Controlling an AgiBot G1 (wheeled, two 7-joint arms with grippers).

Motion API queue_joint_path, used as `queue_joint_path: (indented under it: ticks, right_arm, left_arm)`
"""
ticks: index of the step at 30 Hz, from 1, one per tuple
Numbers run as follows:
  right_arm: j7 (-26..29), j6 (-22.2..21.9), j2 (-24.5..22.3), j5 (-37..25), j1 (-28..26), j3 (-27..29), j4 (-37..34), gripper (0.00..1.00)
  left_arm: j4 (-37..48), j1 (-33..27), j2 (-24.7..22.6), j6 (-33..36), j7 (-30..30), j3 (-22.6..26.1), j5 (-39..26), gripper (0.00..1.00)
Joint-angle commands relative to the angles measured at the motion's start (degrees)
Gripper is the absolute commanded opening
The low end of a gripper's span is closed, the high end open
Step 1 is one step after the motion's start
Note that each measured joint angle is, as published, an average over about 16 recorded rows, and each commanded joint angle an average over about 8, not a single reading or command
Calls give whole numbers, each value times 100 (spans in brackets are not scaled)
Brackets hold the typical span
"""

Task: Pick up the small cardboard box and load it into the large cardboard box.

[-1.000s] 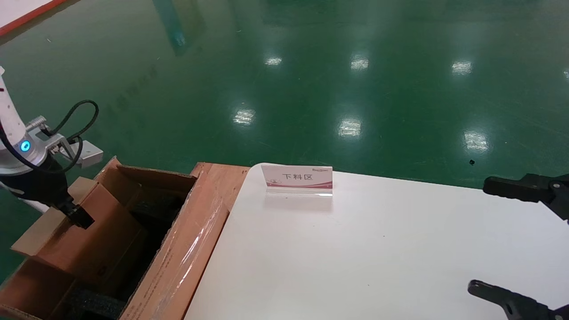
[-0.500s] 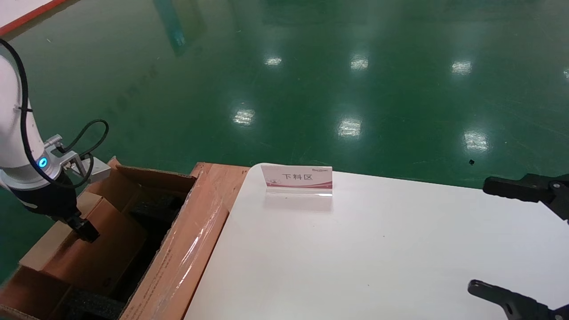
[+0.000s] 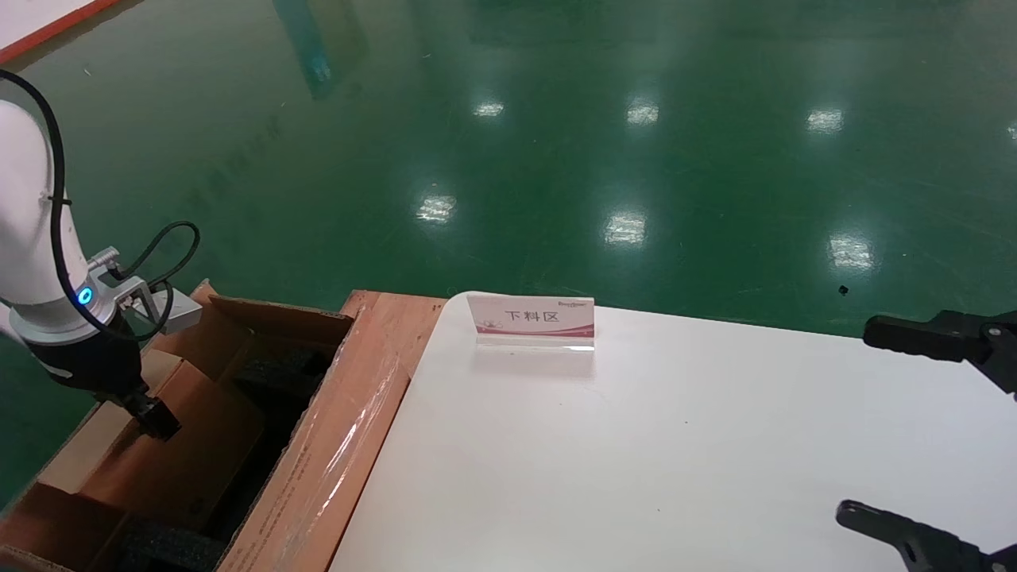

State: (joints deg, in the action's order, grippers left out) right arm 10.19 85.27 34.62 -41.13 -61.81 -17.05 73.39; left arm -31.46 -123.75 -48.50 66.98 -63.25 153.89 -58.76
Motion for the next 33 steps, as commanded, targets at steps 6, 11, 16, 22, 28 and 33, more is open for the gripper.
queue_joint_path:
  ticks: [6, 11, 16, 22, 28, 33]
  right_arm:
    - [0, 0, 0, 0, 0, 0, 0, 100]
    - [1, 0, 0, 0, 0, 0, 0, 100]
    - [1, 0, 0, 1, 0, 0, 0, 100]
    - [1, 0, 0, 1, 0, 0, 0, 100]
    - [1, 0, 0, 0, 0, 0, 0, 100]
    - [0, 0, 0, 1, -1, -1, -2, 100]
  left_arm:
    - [-33, -32, 10, 2, -9, 9, -9, 100]
    - [-47, -46, 15, 1, -12, 12, -18, 100]
    - [-57, -53, 18, 0, -14, 18, -26, 100]
    - [-65, -59, 20, 0, -16, 20, -28, 100]
    - [-67, -74, 14, -10, -14, 15, -30, 100]
    - [-150, -277, -41, -101, 82, -37, -51, 100]
